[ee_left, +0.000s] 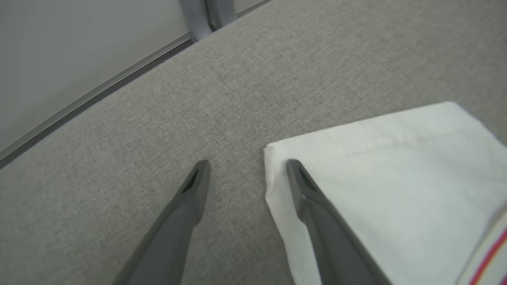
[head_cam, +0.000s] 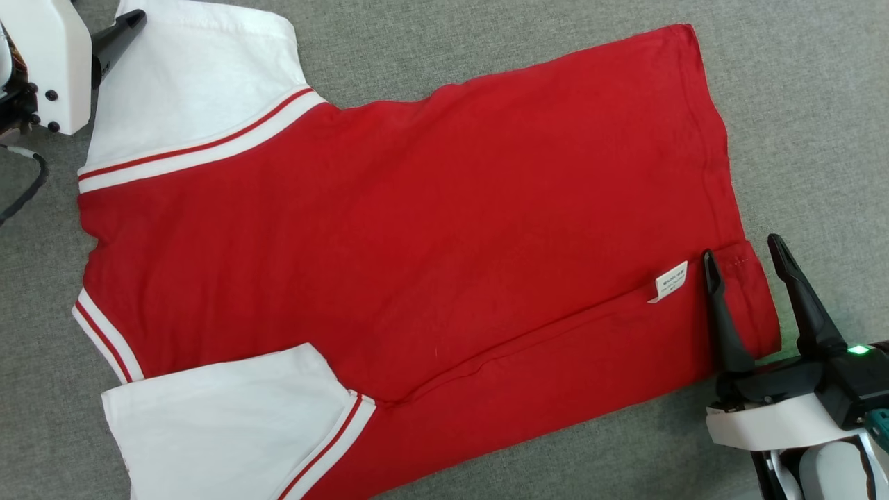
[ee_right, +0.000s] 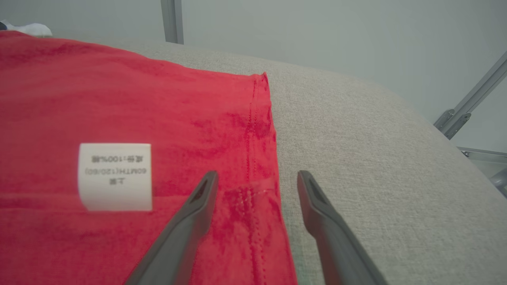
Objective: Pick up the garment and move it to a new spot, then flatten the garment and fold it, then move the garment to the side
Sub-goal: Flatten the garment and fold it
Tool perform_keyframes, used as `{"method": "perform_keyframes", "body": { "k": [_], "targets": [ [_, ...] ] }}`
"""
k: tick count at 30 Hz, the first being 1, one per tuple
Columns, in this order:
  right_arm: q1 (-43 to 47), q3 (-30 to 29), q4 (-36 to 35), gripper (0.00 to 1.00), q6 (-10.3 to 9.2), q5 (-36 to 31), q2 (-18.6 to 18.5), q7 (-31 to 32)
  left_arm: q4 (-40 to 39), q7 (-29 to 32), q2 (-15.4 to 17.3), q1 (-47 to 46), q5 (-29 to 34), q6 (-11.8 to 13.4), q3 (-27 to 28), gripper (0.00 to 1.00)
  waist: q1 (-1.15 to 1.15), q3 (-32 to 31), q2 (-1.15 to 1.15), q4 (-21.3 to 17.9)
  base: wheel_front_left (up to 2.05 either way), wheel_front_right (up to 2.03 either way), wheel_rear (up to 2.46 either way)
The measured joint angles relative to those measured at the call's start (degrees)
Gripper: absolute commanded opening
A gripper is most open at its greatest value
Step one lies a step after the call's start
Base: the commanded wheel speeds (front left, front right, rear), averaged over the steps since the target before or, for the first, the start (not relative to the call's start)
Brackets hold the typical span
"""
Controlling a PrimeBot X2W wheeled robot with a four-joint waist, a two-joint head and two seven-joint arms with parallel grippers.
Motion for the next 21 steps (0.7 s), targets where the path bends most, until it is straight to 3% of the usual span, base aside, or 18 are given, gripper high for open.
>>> {"method": "perform_keyframes", "body": {
  "k": [6, 7, 8, 11, 13, 21],
  "targets": [
    [-0.1, 0.26, 0.16, 1.0, 0.0, -0.54, 0.24, 0.0, 1.51, -1.26, -0.27, -1.22, -0.75, 0.0, -2.03, 0.79, 0.0, 0.11, 0.0, 0.14, 0.0, 0.0, 0.0],
    [-0.15, 0.29, 0.23, 1.0, 0.0, -0.55, 0.23, 0.0, 1.6, -1.35, -0.31, -1.49, -0.98, -0.01, -2.44, 0.71, 0.0, 0.13, 0.0, 0.16, 0.0, 0.0, 0.0],
    [-0.19, 0.29, 0.29, 1.0, 0.0, -0.56, 0.21, 0.0, 1.67, -1.54, -0.34, -1.82, -1.12, 0.0, -2.8, 0.55, 0.0, 0.12, 0.0, 0.19, 0.0, 0.0, 0.0],
    [-0.21, 0.27, 0.35, 1.0, 0.0, -0.63, 0.19, 0.0, 1.7, -2.15, -0.45, -1.92, -2.25, 0.0, -3.85, 0.31, 0.0, 0.08, 0.0, 0.24, 0.0, 0.0, 0.0],
    [-0.21, 0.27, 0.43, 1.0, 0.0, -0.67, 0.16, 0.0, 1.49, -2.23, -0.49, -1.94, -3.26, 0.0, -4.65, 0.0, 0.0, 0.0, 0.0, 0.24, 0.0, 0.0, 0.0],
    [-2.07, 1.35, 0.92, 1.0, 0.0, 0.23, -0.27, 0.0, 0.82, -3.52, 0.02, -2.19, -7.3, 0.0, -6.94, 0.0, 0.0, -0.78, 0.0, 0.02, 0.0, 0.0, 0.0]
  ]
}}
